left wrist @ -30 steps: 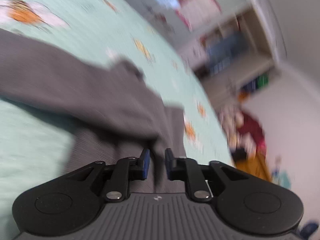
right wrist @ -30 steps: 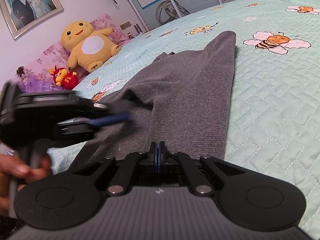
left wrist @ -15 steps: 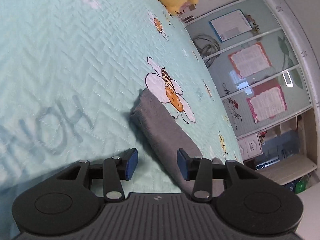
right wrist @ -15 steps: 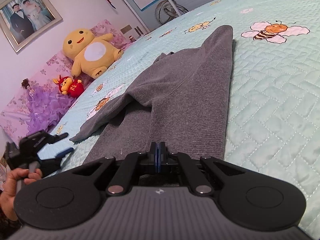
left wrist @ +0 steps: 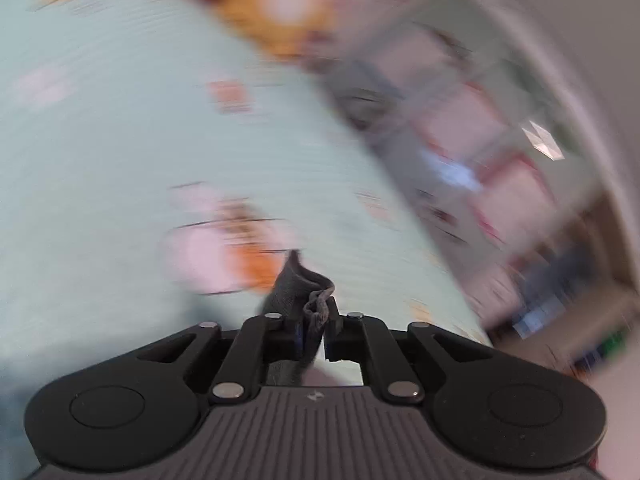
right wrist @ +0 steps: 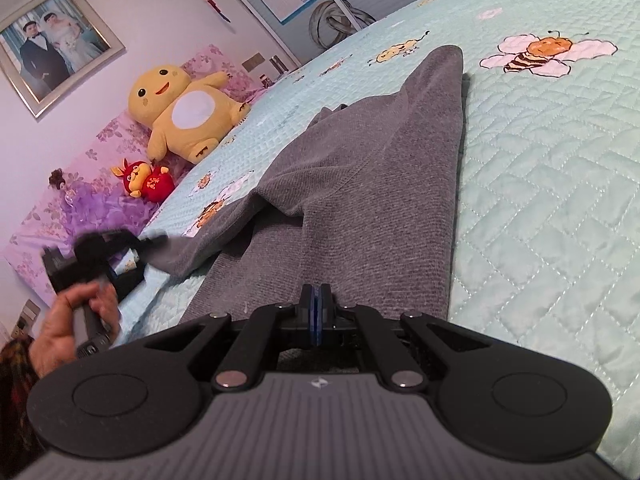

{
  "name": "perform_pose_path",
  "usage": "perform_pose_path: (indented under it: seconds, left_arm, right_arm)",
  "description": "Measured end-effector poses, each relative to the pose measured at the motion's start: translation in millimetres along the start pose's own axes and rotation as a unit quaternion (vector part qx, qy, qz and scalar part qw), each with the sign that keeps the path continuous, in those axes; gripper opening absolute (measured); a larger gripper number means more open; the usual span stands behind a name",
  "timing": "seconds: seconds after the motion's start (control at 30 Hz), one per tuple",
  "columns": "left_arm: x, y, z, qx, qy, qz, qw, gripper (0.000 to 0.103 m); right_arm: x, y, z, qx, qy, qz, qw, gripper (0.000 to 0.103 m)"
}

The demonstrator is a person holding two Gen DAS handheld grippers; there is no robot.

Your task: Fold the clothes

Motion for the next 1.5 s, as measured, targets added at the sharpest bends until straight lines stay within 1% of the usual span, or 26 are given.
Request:
perform_pose_path:
  seconds: [0.07,0.13,0.2,0.3,0.4,0.43,0.47,0.5,0.53,0.57,0.6,0.67,0.7,0.77,0.87,0.9,0.93,1.0,1.03,1.1,1.23,1.3,1.37,1.4,1.47,1.5]
  left_arm:
    - [-7,55,5,0.074,-0.018,0.067,0.9948,0.005]
    - [-21,115,23,0.160,-0.039,0.140,0.9763,0.005]
    - [-40,168,54,0.252,-0.066,0.206,0.9432,0.005]
    - [-59,212,117,0.378,-0.123,0.247,0.8837,0.005]
    - [-60,216,186,0.472,-0.199,0.246,0.8230,0.005]
    - [-57,208,207,0.495,-0.229,0.238,0.8038,0.005]
    - [-51,197,227,0.513,-0.260,0.227,0.7860,0.005]
    - [-45,186,238,0.520,-0.284,0.216,0.7759,0.005]
    - [-37,175,243,0.520,-0.301,0.205,0.7727,0.005]
    - [-30,166,242,0.515,-0.309,0.196,0.7755,0.005]
    - [-23,160,235,0.506,-0.308,0.188,0.7832,0.005]
    - [-12,152,220,0.497,-0.273,0.148,0.8101,0.006]
    - [-5,150,215,0.510,-0.248,0.121,0.8144,0.006]
    - [9,147,209,0.561,-0.196,0.060,0.8020,0.006]
    - [28,143,207,0.623,-0.140,-0.012,0.7691,0.011]
    - [33,141,209,0.641,-0.135,-0.023,0.7557,0.019]
    - [37,138,211,0.658,-0.132,-0.030,0.7404,0.029]
    - [44,132,216,0.695,-0.126,-0.047,0.7062,0.040]
    - [46,129,220,0.712,-0.122,-0.051,0.6896,0.041]
    - [50,127,228,0.738,-0.113,-0.053,0.6628,0.043]
    - [58,121,239,0.793,-0.082,-0.080,0.5984,0.058]
    - [63,120,241,0.811,-0.079,-0.087,0.5725,0.058]
    - [69,122,240,0.826,-0.080,-0.091,0.5504,0.058]
    - [72,123,239,0.831,-0.082,-0.093,0.5425,0.058]
    - [74,128,232,0.829,-0.096,-0.095,0.5432,0.057]
    - [75,130,228,0.825,-0.103,-0.095,0.5479,0.048]
  right_arm:
    - [0,0,-1,0.005,0.000,-0.005,1.000,0.001]
    - [-1,1,-2,0.011,-0.001,-0.012,1.000,0.002]
    - [-2,3,-2,0.022,0.000,-0.022,1.000,0.002]
    - [-3,6,-3,0.037,0.000,-0.036,0.999,0.003]
    - [-6,11,-3,0.064,0.002,-0.062,0.996,0.005]
    - [-7,13,-4,0.075,0.004,-0.072,0.995,0.010]
    - [-8,15,-4,0.085,0.006,-0.085,0.993,0.012]
    - [-10,15,-5,0.091,0.008,-0.095,0.991,0.017]
    - [-11,15,-5,0.096,0.010,-0.104,0.990,0.022]
    - [-13,15,-6,0.101,0.012,-0.113,0.988,0.025]
    - [-14,14,-7,0.102,0.015,-0.115,0.988,0.033]
    - [-17,11,-8,0.102,0.022,-0.118,0.987,0.049]
    - [-17,9,-8,0.102,0.024,-0.121,0.987,0.055]
    - [-17,8,-9,0.108,0.028,-0.130,0.985,0.058]
    - [-16,11,-9,0.120,0.032,-0.138,0.983,0.059]
    - [-15,13,-9,0.122,0.032,-0.141,0.982,0.059]
    - [-15,14,-9,0.124,0.033,-0.144,0.981,0.059]
    - [-14,15,-10,0.124,0.033,-0.146,0.981,0.059]
    - [-14,15,-10,0.122,0.032,-0.146,0.981,0.059]
    - [-13,14,-10,0.120,0.032,-0.145,0.982,0.059]
    - [-14,14,-10,0.118,0.032,-0.143,0.982,0.059]
    - [-14,14,-10,0.117,0.032,-0.143,0.982,0.059]
    - [-13,13,-10,0.117,0.031,-0.142,0.983,0.059]
    - [-13,13,-10,0.116,0.031,-0.141,0.983,0.059]
    - [-13,13,-11,0.115,0.031,-0.141,0.983,0.059]
    - [-13,13,-10,0.115,0.031,-0.140,0.983,0.059]
Point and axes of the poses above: each gripper's, at about its wrist camera, not at the fingertips, and x roughly the way its jaws point, y to its right, z to its underside, the point moved 6 cm from there along x, roughly the way its jaws point, and after that the axes turned 10 degrees about -y, right-handed, at the moved point
